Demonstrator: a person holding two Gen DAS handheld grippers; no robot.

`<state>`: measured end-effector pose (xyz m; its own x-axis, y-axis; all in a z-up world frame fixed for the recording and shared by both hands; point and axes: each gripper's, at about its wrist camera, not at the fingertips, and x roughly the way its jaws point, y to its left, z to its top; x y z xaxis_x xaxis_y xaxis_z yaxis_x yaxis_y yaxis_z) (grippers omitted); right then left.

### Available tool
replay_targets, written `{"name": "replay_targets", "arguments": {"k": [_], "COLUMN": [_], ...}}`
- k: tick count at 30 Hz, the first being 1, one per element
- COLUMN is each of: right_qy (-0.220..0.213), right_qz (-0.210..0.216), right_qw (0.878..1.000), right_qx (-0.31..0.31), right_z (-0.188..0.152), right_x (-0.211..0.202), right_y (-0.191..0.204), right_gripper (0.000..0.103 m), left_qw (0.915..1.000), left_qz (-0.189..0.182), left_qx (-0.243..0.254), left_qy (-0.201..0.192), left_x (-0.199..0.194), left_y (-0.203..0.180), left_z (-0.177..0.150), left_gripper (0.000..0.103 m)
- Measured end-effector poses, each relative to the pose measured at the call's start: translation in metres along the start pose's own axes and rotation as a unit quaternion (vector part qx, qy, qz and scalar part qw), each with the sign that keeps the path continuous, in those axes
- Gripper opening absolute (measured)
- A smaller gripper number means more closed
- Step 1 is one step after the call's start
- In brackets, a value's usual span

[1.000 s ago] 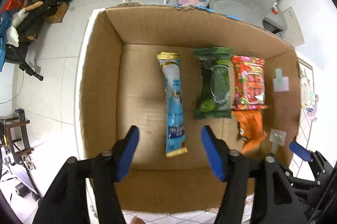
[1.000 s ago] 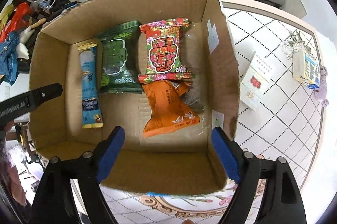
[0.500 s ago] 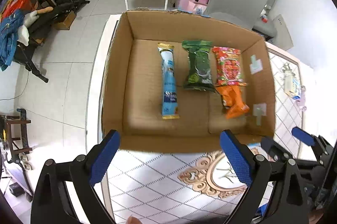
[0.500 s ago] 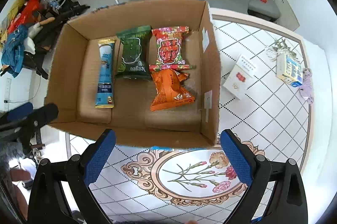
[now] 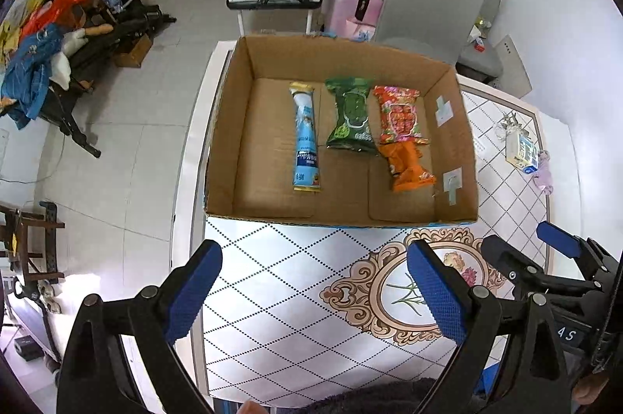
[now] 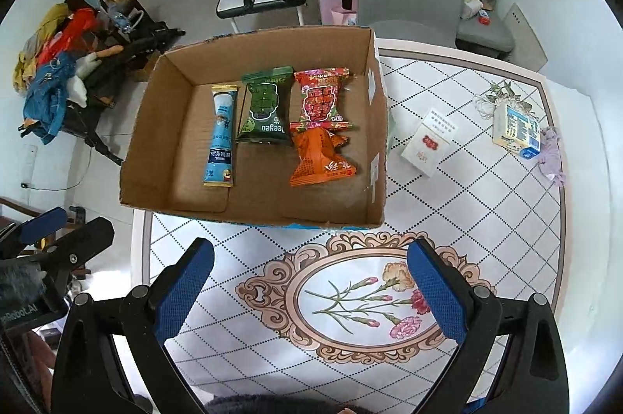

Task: Organize soft objects
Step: 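Withdraw both tools from the box toward the remaining items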

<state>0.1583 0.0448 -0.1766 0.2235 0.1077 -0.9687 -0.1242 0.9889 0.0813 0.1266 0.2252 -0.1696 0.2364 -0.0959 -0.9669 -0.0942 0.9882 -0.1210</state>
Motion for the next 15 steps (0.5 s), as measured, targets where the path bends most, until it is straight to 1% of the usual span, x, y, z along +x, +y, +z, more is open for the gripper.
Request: {"name": "replay_targets", "arguments": {"k": [4, 7, 10, 12, 13, 15], "right_qy": [-0.005, -0.007, -0.009, -0.007, -0.004, 0.002], "right_qz": [0.013, 0.021, 0.011, -0.003, -0.008, -0.014], "right_qw": [1.000, 0.999, 0.997, 0.994, 0.992, 0.987], "right_qx": [0.018, 0.045, 0.082, 0.110, 0.123, 0.159], "right_z": [-0.002, -0.001, -0.002, 0.000, 0.001, 0.006], "right_x": [-0.013, -0.023, -0.033, -0.035, -0.035, -0.031], "right_y": [-0.026, -0.060, -0.109, -0.149, -0.167, -0.212], "right_gripper": [0.101, 0.101, 0.101, 0.101, 0.101, 0.101], "left_qw": [0.9997, 0.9984, 0.9960, 0.9925, 0.9911, 0.9886], "left_qz": [-0.008, -0.011, -0.018, -0.022, -0.025, -0.022], "left_qx": [0.017, 0.048, 0.081, 0.117, 0.129, 0.149], "left_qy": [-0.017, -0.029, -0.033, -0.030, -0.026, -0.005], "left_x": [-0.015, -0.024, -0.021, -0.012, -0.006, 0.015], "left_y": [-0.029, -0.068, -0.114, -0.154, -0.167, -0.199], "left_z": [0.005, 0.018, 0.038, 0.056, 0.063, 0.080], "left_gripper": [0.097, 0.097, 0.097, 0.097, 0.097, 0.097]}}
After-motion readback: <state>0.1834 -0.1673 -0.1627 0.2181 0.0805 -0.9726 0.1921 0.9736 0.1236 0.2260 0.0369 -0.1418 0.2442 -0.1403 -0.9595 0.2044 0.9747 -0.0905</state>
